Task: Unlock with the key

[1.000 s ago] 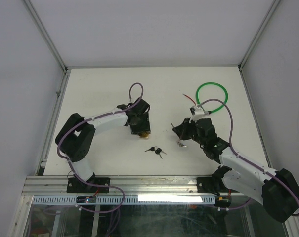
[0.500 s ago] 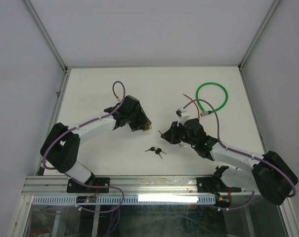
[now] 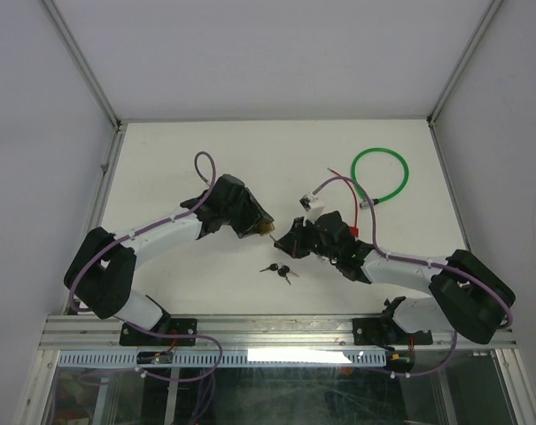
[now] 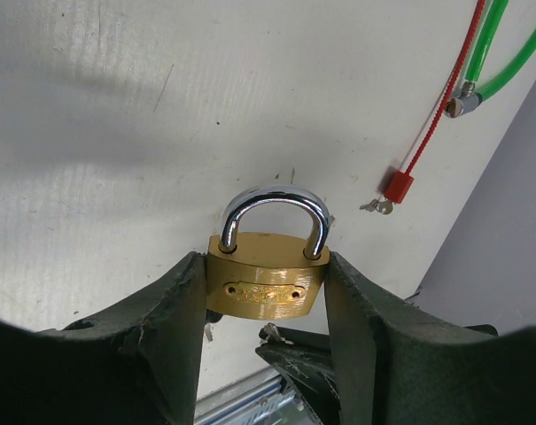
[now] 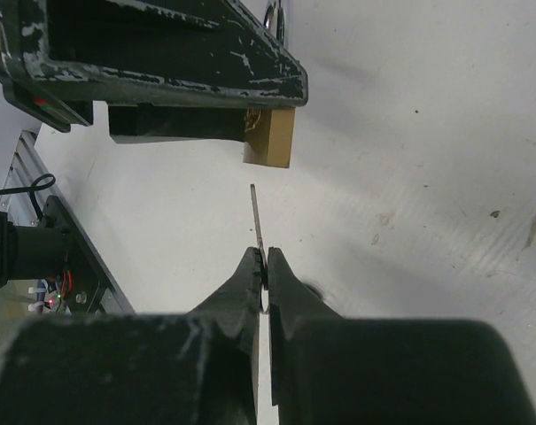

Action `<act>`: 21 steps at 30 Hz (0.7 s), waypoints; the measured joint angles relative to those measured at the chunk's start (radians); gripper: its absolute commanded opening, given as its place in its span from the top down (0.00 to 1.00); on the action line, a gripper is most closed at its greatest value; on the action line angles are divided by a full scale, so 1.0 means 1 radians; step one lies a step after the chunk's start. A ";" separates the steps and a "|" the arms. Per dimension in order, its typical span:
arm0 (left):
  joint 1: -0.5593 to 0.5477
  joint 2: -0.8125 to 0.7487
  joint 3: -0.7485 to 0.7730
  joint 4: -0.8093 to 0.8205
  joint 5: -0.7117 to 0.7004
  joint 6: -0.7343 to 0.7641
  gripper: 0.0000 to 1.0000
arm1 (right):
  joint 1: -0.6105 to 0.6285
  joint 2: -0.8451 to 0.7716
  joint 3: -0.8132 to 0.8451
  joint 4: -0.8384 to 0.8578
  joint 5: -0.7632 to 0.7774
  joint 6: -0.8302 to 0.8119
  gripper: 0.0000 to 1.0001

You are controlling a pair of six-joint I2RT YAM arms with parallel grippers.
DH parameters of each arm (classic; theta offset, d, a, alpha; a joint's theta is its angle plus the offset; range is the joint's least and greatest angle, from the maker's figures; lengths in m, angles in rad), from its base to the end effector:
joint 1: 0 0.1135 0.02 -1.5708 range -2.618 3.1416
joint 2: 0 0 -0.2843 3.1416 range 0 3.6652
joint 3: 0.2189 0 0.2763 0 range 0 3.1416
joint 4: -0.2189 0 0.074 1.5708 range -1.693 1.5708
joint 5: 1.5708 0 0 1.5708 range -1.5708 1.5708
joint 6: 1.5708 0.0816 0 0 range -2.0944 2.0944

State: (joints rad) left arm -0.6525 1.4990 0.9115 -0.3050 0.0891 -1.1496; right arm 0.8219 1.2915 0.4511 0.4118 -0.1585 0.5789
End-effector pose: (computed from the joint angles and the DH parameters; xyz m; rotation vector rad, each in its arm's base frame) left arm 0.2775 -0.2212 0.1766 -0.6165 2.6000 -0.8129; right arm 0.1995 0.2335 0.1617 -0.3699 2.1235 1.0222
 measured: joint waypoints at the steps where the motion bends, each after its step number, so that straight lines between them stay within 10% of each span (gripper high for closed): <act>1: 0.000 0.000 -0.002 0.004 0.000 -0.003 0.79 | 0.002 0.004 0.001 0.006 0.004 0.001 1.00; 21: 0.000 -0.005 -0.050 0.071 0.023 -0.049 0.80 | 0.008 0.045 0.005 0.031 0.059 0.030 1.00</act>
State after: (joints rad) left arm -0.6525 1.4944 0.8616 -0.2337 0.1120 -1.1988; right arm 0.8303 1.3369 0.4564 0.4423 -0.0994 0.6090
